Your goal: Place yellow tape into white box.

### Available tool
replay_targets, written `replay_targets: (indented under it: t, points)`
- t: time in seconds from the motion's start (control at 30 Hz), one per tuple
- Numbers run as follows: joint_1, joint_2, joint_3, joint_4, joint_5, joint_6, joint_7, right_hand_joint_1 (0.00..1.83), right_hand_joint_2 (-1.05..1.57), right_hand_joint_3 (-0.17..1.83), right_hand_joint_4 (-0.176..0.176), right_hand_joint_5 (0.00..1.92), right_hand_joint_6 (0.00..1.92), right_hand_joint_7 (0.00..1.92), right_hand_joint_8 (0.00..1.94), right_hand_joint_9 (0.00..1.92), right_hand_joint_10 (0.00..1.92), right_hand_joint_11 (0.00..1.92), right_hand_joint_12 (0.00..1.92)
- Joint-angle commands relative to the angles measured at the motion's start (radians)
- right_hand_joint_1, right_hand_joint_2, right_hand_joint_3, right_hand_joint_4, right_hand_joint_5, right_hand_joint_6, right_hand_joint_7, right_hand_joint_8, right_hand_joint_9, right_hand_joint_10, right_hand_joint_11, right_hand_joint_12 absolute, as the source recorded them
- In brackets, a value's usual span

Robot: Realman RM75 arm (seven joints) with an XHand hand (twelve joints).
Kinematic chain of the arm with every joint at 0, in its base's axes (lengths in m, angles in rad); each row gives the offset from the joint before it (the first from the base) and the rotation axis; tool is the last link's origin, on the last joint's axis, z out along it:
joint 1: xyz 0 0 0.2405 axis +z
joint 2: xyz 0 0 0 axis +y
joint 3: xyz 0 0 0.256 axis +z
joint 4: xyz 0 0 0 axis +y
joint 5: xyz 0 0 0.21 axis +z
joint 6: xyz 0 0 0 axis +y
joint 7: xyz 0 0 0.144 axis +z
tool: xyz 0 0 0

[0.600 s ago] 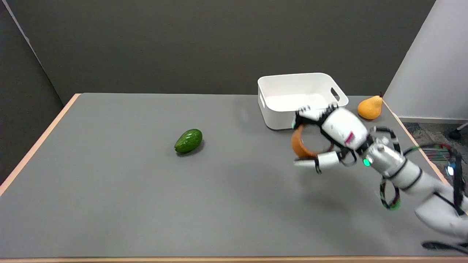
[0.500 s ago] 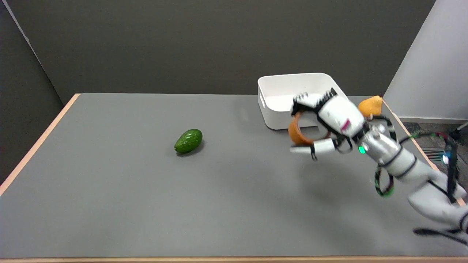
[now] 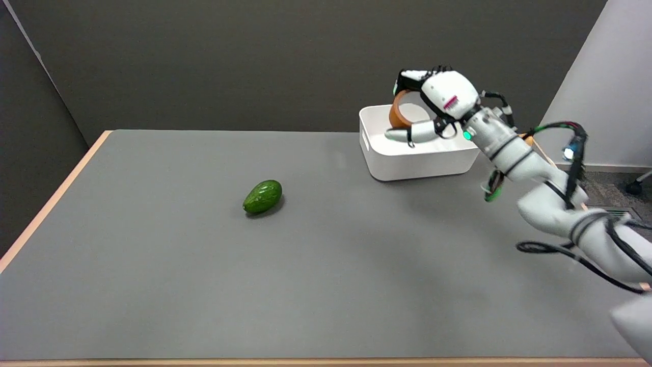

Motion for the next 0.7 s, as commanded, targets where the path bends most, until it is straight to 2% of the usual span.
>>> replay_targets:
  t: [0.03, 0.13, 0.2, 0.23, 0.27, 0.3, 0.33, 0.37, 0.43, 0.5, 0.6, 0.63, 0.7]
  points:
    - [0.546, -0.198, -0.247, -0.637, 0.003, -0.266, -0.007, 1.34, 1.1, 0.28, -0.141, 0.58, 1.53, 0.81, 1.3, 0.8, 1.5, 0.88, 1.92]
    - [0.535, -0.196, -0.233, -0.633, 0.026, -0.285, -0.002, 1.34, 1.11, 0.27, -0.141, 0.57, 1.54, 0.8, 1.32, 0.79, 1.52, 0.87, 1.92]
    - [0.5, -0.183, -0.238, -0.574, 0.105, -0.32, 0.055, 1.33, 1.15, 0.23, -0.133, 0.54, 1.56, 0.76, 1.36, 0.77, 1.56, 0.83, 1.92]
    - [0.482, -0.173, -0.237, -0.542, 0.147, -0.352, 0.077, 1.28, 1.17, 0.22, -0.114, 0.52, 1.6, 0.74, 1.4, 0.74, 1.53, 0.79, 1.92]
    - [0.462, -0.161, -0.235, -0.507, 0.184, -0.383, 0.088, 1.18, 1.2, 0.22, -0.08, 0.5, 1.65, 0.73, 1.44, 0.69, 1.42, 0.74, 1.92]
    - [0.444, -0.151, -0.229, -0.474, 0.197, -0.397, 0.088, 1.08, 1.19, 0.26, -0.049, 0.46, 1.62, 0.7, 1.41, 0.63, 1.31, 0.66, 1.88]
    - [0.415, -0.136, -0.216, -0.426, 0.21, -0.41, 0.089, 0.68, 0.77, 0.73, 0.017, 0.2, 0.74, 0.29, 0.63, 0.23, 0.86, 0.23, 1.39]
    - [0.395, -0.127, -0.203, -0.391, 0.22, -0.419, 0.09, 0.48, 0.57, 0.94, 0.048, 0.07, 0.33, 0.08, 0.24, 0.03, 0.57, 0.02, 1.14]
    - [0.335, -0.103, -0.166, -0.306, 0.261, -0.426, 0.097, 0.4, 0.52, 0.89, 0.047, 0.03, 0.28, 0.01, 0.09, 0.0, 0.33, 0.0, 1.07]
    - [0.273, -0.085, -0.131, -0.238, 0.322, -0.42, 0.097, 0.37, 0.5, 0.88, 0.037, 0.02, 0.21, 0.0, 0.0, 0.0, 0.17, 0.0, 1.0]
    - [0.147, -0.058, -0.053, -0.149, 0.469, -0.374, 0.097, 0.37, 0.49, 0.86, 0.039, 0.02, 0.17, 0.0, 0.0, 0.0, 0.07, 0.0, 0.93]
    - [0.093, -0.051, -0.023, -0.128, 0.553, -0.321, 0.097, 0.37, 0.48, 0.85, 0.042, 0.02, 0.14, 0.0, 0.0, 0.0, 0.01, 0.0, 0.89]
    - [0.019, -0.046, 0.001, -0.104, 0.7, -0.219, 0.097, 0.37, 0.49, 0.85, 0.049, 0.02, 0.13, 0.0, 0.0, 0.0, 0.0, 0.0, 0.82]
